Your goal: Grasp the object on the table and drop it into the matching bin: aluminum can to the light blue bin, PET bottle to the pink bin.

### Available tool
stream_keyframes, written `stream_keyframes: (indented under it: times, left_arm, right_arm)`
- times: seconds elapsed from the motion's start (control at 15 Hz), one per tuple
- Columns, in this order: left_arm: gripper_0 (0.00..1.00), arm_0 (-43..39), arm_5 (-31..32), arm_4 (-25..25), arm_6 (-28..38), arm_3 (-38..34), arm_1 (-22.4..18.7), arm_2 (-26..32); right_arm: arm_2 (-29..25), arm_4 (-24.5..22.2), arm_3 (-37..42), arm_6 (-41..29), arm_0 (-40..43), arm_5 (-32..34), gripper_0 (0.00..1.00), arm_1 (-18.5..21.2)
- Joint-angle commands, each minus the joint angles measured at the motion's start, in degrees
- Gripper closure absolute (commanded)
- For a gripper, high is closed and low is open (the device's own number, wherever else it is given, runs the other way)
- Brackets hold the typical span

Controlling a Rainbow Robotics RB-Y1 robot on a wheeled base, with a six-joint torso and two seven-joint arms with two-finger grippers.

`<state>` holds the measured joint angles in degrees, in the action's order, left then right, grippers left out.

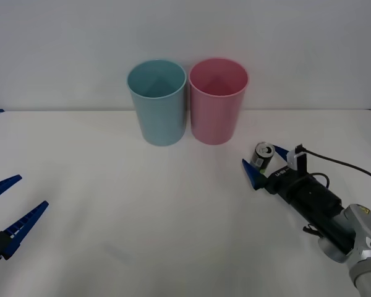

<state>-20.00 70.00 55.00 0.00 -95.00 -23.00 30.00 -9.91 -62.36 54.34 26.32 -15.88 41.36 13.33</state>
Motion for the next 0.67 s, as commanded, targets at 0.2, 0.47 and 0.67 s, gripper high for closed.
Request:
stream_keyframes:
  times: [0.2, 0.47, 0.67]
  left_arm:
    - [0.0, 0.0, 0.0, 0.0, 0.0, 0.0, 0.0, 0.0]
    - [0.0, 0.0, 0.0, 0.0, 0.0, 0.0, 0.0, 0.0]
    - [0.0, 0.0, 0.0, 0.0, 0.0, 0.0, 0.0, 0.0]
  right_arm:
    - [0.06, 0.22, -0.02, 0.75, -0.03, -0.85, 0.0, -0.06]
    - [0.15, 0.49, -0.02, 1.02, -0.03, -0.93, 1.0, 0.03]
    - [0.24, 0.66, -0.02, 0.84, -0.03, -0.93, 1.0, -0.06]
